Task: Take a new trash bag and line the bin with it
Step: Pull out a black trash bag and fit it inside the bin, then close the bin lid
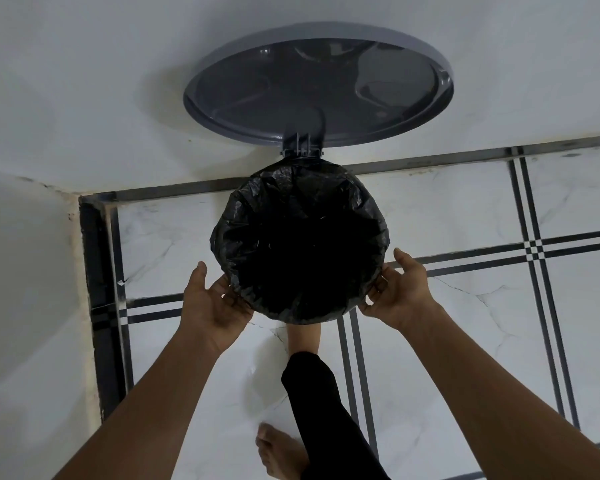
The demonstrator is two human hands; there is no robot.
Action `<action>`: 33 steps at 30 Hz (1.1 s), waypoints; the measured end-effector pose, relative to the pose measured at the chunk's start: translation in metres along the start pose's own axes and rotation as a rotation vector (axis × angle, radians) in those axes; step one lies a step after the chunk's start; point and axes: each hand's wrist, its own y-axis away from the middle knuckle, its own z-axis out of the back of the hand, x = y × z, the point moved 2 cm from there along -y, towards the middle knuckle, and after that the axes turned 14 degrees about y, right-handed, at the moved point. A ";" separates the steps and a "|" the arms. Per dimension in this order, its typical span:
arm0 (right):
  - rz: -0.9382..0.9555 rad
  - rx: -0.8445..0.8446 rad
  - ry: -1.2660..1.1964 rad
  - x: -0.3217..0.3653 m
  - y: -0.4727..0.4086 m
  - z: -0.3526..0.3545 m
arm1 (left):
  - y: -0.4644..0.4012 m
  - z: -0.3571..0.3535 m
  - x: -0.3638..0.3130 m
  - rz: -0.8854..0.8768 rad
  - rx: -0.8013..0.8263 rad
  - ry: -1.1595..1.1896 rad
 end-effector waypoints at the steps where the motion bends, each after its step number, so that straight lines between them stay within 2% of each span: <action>1: 0.001 -0.005 0.004 0.000 0.000 -0.001 | 0.000 0.000 0.001 0.001 -0.003 -0.032; 7: 0.052 -0.035 -0.042 -0.006 0.002 -0.004 | -0.002 0.005 0.003 -0.004 -0.019 0.002; 9: 0.082 -0.089 0.038 -0.004 0.003 -0.005 | -0.001 0.004 0.001 -0.045 -0.027 0.007; 11: 0.181 -0.225 0.205 0.000 0.008 -0.007 | 0.002 -0.003 -0.003 -0.176 -0.105 -0.142; 13: 0.365 -0.422 0.373 0.008 0.021 -0.008 | 0.012 -0.015 -0.007 -0.455 -0.209 -0.439; 14: 0.487 -0.483 0.434 0.013 0.033 -0.011 | 0.022 -0.024 -0.009 -0.638 -0.198 -0.580; 17: 0.846 -0.469 0.558 0.034 0.081 -0.029 | 0.073 -0.064 -0.010 -1.202 0.113 -0.902; 19: 1.108 -0.445 0.628 0.050 0.117 -0.043 | 0.107 -0.093 -0.009 -1.494 0.327 -1.091; 21: 1.469 -0.503 0.687 0.069 0.159 -0.057 | 0.137 -0.124 -0.008 -1.717 0.487 -1.226; 23: 1.804 -0.590 0.769 0.086 0.191 -0.070 | 0.161 -0.155 -0.009 -1.909 0.556 -1.349; 25: 1.986 -0.635 0.941 0.108 0.212 -0.081 | 0.175 -0.179 -0.012 -2.062 0.537 -1.502; 27: 1.921 -0.556 1.240 0.131 0.217 -0.092 | 0.178 -0.200 -0.022 -2.039 0.497 -1.707; 29: 1.718 -0.341 1.537 0.145 0.210 -0.100 | 0.175 -0.214 -0.033 -1.882 0.518 -1.916; 31: 1.585 -0.204 1.714 0.150 0.202 -0.099 | 0.173 -0.220 -0.042 -1.676 0.609 -2.044; 33: 1.528 -0.178 1.801 0.148 0.199 -0.094 | 0.175 -0.219 -0.047 -1.567 0.671 -2.131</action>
